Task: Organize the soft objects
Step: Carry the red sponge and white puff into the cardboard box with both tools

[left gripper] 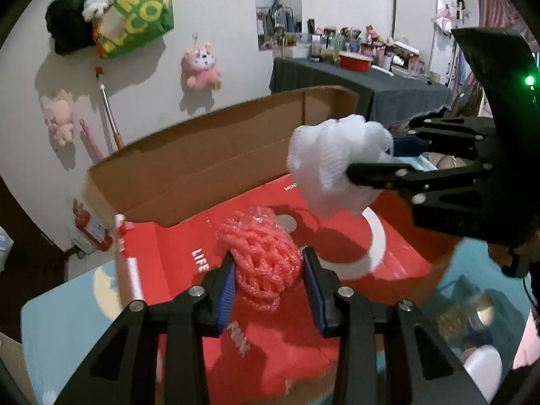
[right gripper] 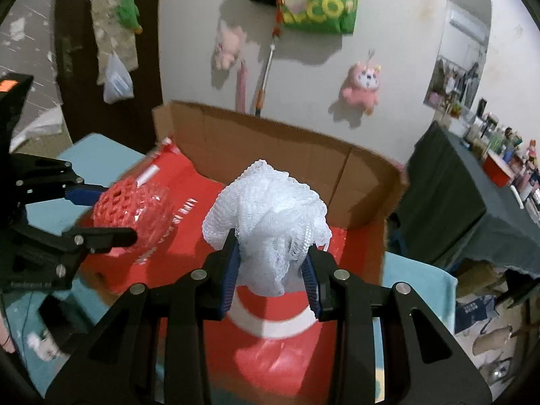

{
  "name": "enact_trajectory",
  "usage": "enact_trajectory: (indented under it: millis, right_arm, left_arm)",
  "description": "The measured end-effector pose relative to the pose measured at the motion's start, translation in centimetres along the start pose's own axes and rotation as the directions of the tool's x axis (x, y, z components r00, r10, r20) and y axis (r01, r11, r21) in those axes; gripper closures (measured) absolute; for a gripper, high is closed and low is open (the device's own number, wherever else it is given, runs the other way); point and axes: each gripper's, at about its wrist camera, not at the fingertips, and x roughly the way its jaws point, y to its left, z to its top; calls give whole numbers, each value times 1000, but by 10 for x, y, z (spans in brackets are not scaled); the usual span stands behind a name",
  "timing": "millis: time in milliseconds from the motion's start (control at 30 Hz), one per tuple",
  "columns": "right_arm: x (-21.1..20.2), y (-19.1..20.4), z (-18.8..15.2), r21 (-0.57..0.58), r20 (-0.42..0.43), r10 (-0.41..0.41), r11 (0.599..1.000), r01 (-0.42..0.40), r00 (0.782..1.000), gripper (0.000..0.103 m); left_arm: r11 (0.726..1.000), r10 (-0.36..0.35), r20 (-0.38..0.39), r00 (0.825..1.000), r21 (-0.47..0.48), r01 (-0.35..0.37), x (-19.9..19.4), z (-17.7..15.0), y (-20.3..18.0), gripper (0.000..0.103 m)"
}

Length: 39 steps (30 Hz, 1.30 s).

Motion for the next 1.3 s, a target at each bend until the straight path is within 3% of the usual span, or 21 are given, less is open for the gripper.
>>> enact_trajectory:
  millis: [333,600,1067,1300]
  right_arm:
    - [83,-20,20,66,-130,6,998,3,991,70]
    - [123,-35,19,147,-198,35,989,-6,980,69]
    - [123,-41,12,187,-215,56,982,-15,975,57]
    - [125,-45,12,218,-225,69,976,-18,972,51]
  left_arm:
    - [1000,14,-61,998,-3,-14,74,24,17,63]
    - [999,10,-83,997,-47,-14,100,22,28,61]
    - [999,19,-89,996,-40,-23,99,27,22,59]
    - [998,21,-91,996,-50,-25,99,27,22,54]
